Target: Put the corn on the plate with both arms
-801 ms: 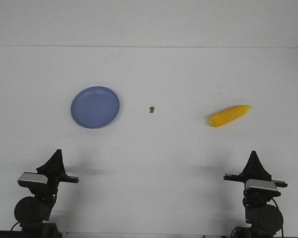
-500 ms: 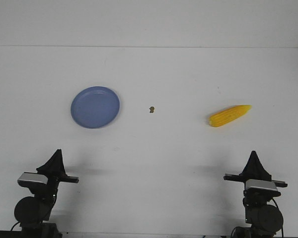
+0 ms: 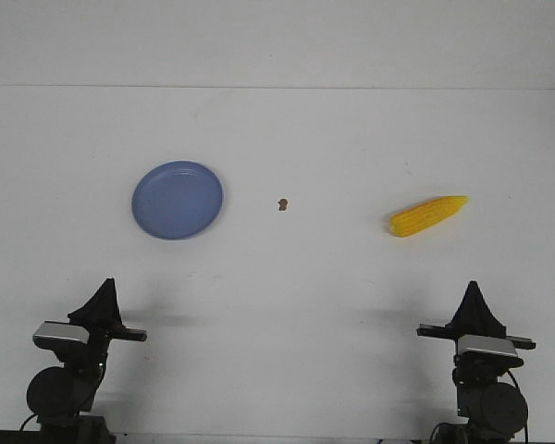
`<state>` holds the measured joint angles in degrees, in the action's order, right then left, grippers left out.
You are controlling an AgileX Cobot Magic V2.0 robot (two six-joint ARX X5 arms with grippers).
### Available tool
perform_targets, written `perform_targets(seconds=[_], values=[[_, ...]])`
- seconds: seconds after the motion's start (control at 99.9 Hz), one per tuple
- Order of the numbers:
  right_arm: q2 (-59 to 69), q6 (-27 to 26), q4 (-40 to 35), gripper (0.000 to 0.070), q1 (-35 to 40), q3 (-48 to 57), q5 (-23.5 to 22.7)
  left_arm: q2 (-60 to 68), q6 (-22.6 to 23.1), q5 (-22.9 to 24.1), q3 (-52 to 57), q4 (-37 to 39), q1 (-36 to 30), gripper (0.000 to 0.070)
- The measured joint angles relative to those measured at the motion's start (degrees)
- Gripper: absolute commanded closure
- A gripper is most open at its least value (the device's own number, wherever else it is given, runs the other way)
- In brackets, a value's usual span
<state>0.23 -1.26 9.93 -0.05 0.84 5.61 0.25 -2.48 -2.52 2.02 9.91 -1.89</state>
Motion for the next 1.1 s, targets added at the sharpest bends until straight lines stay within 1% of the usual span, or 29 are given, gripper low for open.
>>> perform_targets(seconds=[0.07, 0.16, 0.23, 0.36, 0.54, 0.73, 0.861, 1.011, 1.101], values=[[0.0, -0.02, 0.17, 0.0699, 0.0, 0.0, 0.0, 0.02, -0.13, 0.0, 0.83, -0.63, 0.0, 0.0688], [0.0, -0.02, 0.26, 0.0699, 0.0, 0.0, 0.0, 0.15, -1.36, 0.0, 3.67, -1.75, 0.0, 0.0688], [0.0, -0.04, -1.44, 0.0699, 0.0, 0.46, 0.0, 0.55, -1.81, 0.0, 7.08, -3.32, 0.0, 0.0688], [0.2, -0.07, -9.9, 0.0699, 0.0, 5.38, 0.02, 4.04, -2.49, 0.0, 14.1, -10.29, 0.0, 0.0688], [4.22, -0.46, -21.59, 0.0699, 0.0, 17.7, 0.04, 14.08, -2.89, 0.0, 26.82, -21.31, 0.0, 0.0688], [15.37, -0.5, -35.47, 0.0699, 0.0, 32.87, 0.07, 27.41, -2.99, 0.0, 43.6, -34.86, 0.0, 0.0688], [24.65, -0.5, -44.54, 0.0699, 0.0, 42.71, 0.04, 35.95, -2.99, 0.0, 53.0, -43.19, 0.0, 0.0688], [34.18, -0.5, -50.49, 0.0699, 0.0, 50.03, 0.04, 44.24, -2.97, 0.0, 60.65, -50.9, 0.0, 0.0688], [38.47, -0.48, -51.28, 0.0699, 0.0, 51.95, 0.04, 47.87, -2.95, 0.0, 61.96, -51.91, 0.0, 0.0688]])
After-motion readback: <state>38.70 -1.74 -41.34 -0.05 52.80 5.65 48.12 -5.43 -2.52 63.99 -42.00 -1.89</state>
